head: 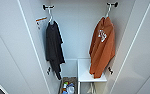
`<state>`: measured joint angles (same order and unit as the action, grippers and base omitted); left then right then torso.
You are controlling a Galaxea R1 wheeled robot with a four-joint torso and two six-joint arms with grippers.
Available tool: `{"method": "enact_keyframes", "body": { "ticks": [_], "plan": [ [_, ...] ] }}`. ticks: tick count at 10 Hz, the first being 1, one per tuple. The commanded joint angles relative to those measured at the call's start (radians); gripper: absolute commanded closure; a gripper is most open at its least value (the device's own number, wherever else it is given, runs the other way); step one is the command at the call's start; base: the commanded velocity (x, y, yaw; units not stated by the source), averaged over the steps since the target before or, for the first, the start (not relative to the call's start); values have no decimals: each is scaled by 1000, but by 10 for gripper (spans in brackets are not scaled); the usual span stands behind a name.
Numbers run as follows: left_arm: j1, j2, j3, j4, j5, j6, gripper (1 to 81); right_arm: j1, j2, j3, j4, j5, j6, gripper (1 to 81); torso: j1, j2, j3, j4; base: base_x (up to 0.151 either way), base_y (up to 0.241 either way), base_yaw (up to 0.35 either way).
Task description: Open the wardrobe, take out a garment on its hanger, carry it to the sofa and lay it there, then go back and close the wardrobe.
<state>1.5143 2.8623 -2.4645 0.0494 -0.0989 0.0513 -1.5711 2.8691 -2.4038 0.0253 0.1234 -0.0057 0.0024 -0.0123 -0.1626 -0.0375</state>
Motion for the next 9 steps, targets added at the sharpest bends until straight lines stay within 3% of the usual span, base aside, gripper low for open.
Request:
{"method": "enact_keyframes", "body": {
  "ticks": [1,9],
  "plan": [
    [-12,-35,55,-3,25,2,10,12,-14,23,5,-50,0,10,0,0,0,0,0,0,0],
    [-10,-37,55,-8,24,1,10,9,54,-78,-4,-50,-2,10,0,0,0,0,9,0,0]
  ]
}}
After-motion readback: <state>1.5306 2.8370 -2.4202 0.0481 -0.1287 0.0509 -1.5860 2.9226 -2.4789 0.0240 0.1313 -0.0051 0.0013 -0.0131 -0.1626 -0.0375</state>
